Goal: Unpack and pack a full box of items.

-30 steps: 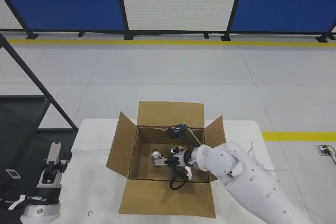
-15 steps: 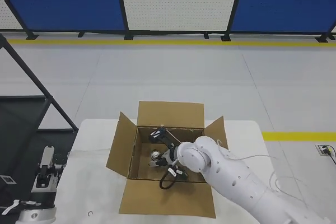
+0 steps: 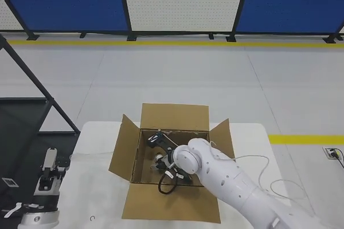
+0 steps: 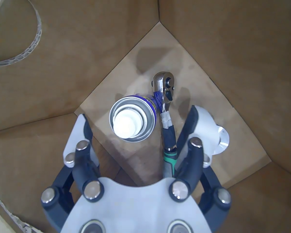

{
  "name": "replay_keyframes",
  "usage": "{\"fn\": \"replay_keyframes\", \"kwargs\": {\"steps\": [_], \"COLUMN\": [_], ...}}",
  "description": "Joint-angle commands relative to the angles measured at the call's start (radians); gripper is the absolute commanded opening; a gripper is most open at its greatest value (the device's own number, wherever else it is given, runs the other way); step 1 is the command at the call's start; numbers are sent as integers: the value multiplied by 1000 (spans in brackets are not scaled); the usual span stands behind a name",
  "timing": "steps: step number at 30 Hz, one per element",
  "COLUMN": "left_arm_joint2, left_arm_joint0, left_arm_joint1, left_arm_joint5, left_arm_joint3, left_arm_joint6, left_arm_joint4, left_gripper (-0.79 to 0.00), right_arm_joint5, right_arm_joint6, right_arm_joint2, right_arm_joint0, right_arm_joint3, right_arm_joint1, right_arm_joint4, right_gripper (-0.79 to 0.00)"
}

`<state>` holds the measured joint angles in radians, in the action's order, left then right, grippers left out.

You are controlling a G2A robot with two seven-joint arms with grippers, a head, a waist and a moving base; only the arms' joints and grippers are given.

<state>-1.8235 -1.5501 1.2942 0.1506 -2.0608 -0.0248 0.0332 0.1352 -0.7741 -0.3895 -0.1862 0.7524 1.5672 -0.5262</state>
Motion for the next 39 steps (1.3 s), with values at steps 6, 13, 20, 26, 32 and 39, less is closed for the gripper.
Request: {"fn": "replay_keyframes", "kwargs": {"steps": [6, 13, 20, 26, 32, 39], "left_arm_joint2": [6, 7, 21, 47, 73, 83], "left_arm_joint0": [9, 15, 29, 55, 85, 95], "left_arm_joint1": [0, 1, 1, 0, 0, -1], "left_arm_joint5": [-3, -6, -13, -21, -31, -38], "left_arm_joint3": [7, 20, 32, 44, 58, 64], "left_arm_joint6": [-2, -2, -13, -33, -48, -66], "left_arm_joint4": [4, 2, 6, 17, 31, 33], "left_gripper": [0, 0, 0, 0, 0, 0], "right_arm_joint5": [27, 72, 84, 30, 5, -13], "right_arm_joint6": [14, 41, 50, 2, -158, -184], "right_arm_joint2": [-7, -43, -123, -280, -540, -669], "right_arm_joint0": [8, 22, 16, -86, -359, -504], "right_arm_joint3": [-64, -83, 28, 360, 885, 1084], "right_arm_joint1": [33, 41, -8, -114, -235, -269], "right_arm_joint4": [-5, -4, -44, -157, -311, -326], "right_gripper": [-499, -785, -785, -785, -785, -785]}}
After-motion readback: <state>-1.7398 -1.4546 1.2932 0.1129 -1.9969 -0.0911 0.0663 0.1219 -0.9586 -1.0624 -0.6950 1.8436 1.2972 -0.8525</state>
